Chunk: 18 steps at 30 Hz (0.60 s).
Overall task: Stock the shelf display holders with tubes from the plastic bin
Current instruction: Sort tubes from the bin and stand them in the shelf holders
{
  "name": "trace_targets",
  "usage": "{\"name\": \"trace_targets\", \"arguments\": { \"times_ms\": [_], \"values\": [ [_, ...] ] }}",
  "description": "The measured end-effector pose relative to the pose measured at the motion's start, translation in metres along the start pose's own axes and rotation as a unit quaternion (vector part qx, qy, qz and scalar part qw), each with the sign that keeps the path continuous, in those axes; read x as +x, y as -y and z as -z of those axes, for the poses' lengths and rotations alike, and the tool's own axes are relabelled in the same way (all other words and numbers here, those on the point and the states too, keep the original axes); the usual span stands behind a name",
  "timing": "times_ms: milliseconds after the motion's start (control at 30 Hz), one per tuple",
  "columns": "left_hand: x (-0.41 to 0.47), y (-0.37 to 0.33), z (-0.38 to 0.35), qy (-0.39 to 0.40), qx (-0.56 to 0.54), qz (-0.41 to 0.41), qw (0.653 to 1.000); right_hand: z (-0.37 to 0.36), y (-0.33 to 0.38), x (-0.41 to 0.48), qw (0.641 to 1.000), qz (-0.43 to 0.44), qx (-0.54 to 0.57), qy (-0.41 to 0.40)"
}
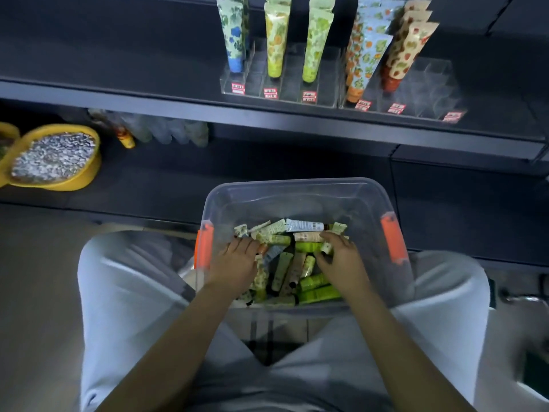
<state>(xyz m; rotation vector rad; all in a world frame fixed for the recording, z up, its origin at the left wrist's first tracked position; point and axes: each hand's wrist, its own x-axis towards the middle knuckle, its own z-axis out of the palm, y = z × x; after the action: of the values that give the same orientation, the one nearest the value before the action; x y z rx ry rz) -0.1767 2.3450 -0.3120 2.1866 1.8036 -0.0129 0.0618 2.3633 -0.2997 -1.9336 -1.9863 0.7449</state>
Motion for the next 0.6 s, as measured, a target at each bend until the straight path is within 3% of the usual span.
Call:
{"name": "trace_targets", "arguments": {
  "times_ms": [433, 600],
  "values": [
    [0.025, 0.002, -0.022, 0.107, -0.114, 0.099, 0.983, -0.014, -0.021, 0.029, 0.995, -0.068, 0.053, 0.045],
    [0.037, 0.002, -0.027, 0.092, -0.145, 0.098, 0.98, -0.019, -0.031, 0.046, 0.992, -0.091, 0.073, 0.043]
  ]
}}
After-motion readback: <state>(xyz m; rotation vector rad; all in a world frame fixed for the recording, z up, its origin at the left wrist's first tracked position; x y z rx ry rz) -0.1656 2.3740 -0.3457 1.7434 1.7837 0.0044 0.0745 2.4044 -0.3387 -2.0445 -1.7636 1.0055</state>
